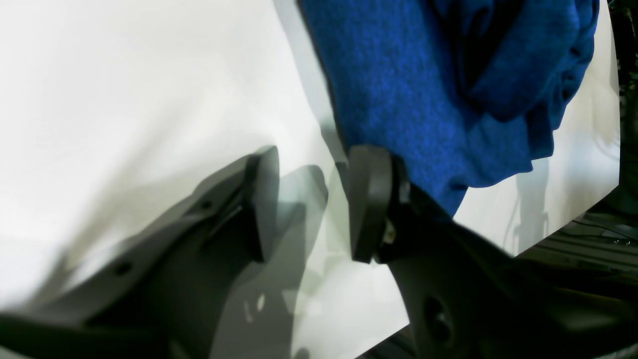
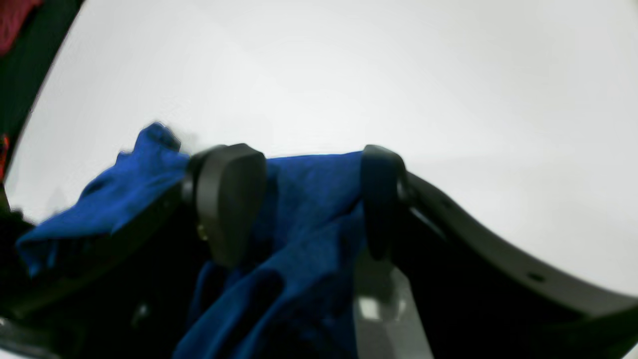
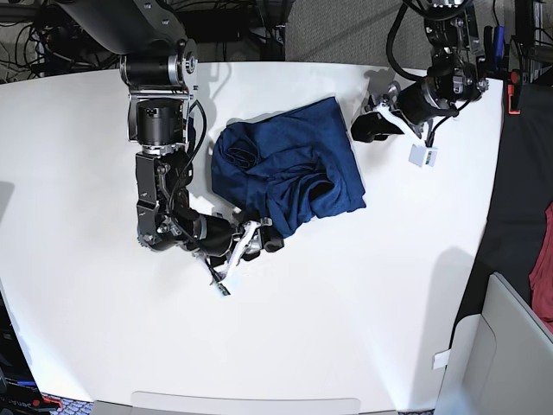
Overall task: Fold the T-shirt properly
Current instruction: 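Grasp the shirt edge with the right gripper and pull it outward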
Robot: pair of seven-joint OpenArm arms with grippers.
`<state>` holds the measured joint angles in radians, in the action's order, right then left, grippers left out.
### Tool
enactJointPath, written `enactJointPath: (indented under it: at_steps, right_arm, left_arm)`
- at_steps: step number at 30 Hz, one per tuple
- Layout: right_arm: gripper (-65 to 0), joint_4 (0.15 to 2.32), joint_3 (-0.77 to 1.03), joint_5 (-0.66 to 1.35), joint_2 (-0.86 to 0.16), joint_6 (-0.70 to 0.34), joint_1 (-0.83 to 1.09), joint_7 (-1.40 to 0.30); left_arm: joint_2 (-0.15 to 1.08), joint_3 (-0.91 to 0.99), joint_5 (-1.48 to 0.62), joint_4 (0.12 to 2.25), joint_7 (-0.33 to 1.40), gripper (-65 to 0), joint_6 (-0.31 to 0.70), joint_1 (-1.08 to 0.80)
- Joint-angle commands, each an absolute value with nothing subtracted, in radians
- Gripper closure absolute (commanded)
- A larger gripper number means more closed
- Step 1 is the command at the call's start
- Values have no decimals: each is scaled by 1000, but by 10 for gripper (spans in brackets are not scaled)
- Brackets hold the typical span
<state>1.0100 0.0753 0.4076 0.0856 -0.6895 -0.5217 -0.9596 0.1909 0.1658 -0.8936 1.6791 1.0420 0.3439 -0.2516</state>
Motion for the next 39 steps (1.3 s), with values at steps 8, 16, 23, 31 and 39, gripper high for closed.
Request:
enactJointPath:
  at_steps: [8, 16, 23, 31, 39]
  right_arm:
    - [-348, 880, 76, 433, 91, -698, -559, -822]
    - [-150, 832, 70, 437, 93, -698, -564, -860]
    - [-14, 860, 71, 489, 111, -698, -564, -894]
    - [-13, 1053, 70, 667, 120, -698, -535, -1102]
    - [-13, 1330, 47, 760, 157, -698, -443, -1317]
  left_arm:
    - [196, 166, -905, 1698, 1033, -228, 349, -243]
    - [196, 166, -905, 1698, 1033, -228, 349, -243]
    - [196, 166, -905, 1698, 1033, -228, 349, -243]
    - [196, 168, -905, 1698, 1033, -228, 349, -243]
    - [196, 171, -905, 1698, 1033, -228, 349, -243]
